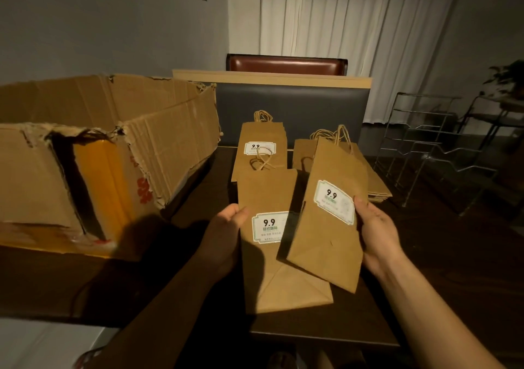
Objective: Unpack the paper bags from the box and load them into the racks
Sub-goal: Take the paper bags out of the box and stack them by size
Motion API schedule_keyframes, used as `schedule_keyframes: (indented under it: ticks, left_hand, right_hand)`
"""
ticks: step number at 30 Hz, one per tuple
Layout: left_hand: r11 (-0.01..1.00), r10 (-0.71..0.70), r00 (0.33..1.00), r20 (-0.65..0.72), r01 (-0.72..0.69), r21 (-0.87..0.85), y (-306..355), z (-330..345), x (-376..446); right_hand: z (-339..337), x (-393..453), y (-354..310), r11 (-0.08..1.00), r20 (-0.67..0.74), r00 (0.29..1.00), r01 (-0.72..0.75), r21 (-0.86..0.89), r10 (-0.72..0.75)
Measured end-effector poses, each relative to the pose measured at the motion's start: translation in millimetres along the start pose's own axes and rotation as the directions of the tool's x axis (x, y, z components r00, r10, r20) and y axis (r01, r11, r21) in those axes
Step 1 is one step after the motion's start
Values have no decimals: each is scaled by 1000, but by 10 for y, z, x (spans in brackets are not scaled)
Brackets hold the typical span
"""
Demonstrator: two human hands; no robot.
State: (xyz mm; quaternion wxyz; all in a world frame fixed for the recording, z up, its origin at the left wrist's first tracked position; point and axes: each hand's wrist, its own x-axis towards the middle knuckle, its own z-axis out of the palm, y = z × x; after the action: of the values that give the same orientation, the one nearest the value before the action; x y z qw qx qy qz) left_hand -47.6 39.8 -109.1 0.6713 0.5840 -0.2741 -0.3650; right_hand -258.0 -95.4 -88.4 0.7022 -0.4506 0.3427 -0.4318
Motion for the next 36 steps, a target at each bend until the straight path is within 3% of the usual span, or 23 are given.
schedule_keyframes:
  ticks: [5,7,10,12,14,17,20,23,25,27,30,33,36]
  left_hand:
    - [999,32,998,56,-34,31,11,-5,-32]
    - [997,34,993,115,-42,60,6,21,-68]
    - [997,72,982,173,-74,1,148,82,-186]
    - [981,193,961,200,-191,-32,310,121,-233]
    - [949,314,930,191,-316,-17,418,146,-290]
    - [943,314,941,127,-325,74,274,138,-374]
    - [966,221,969,112,-233,112,42,166,-495]
    - [945,282,959,31,-283,163,104,211,-525]
    - [966,245,969,33,-247,76,178,215,-550]
    - [973,209,977,42,-212,93,205,145,-556]
    - [937,102,995,16,-101,334,144,-106,-618]
    - [828,1,999,-48,26,561,68,-367,-697]
    - [585,45,997,-62,24,810,111,-417,-744]
  right_hand:
    - [186,-111,238,937,102,995,23,-349,14]
    - [313,-193,296,928,134,991,44,-369,6]
    - [459,-272,176,861,172,953,298,-413,-247]
    - [537,-286,38,766,228,871,492,-415,-436]
    - [581,-322,-49,732,290,820,572,-370,-493]
    - [517,-417,109,756,370,820,558,-343,-437]
    - [423,-493,357,816,376,879,436,-379,-294]
    - [514,-472,286,802,279,894,440,-404,-350]
    - [613,-456,180,764,217,889,457,-455,-403]
    - [665,-449,149,740,197,896,440,-509,-397]
    - [648,-503,201,728,247,953,294,-620,-175]
    - [633,-566,304,573,280,958,192,-797,69]
    - [727,-559,381,270,278,956,245,-931,91]
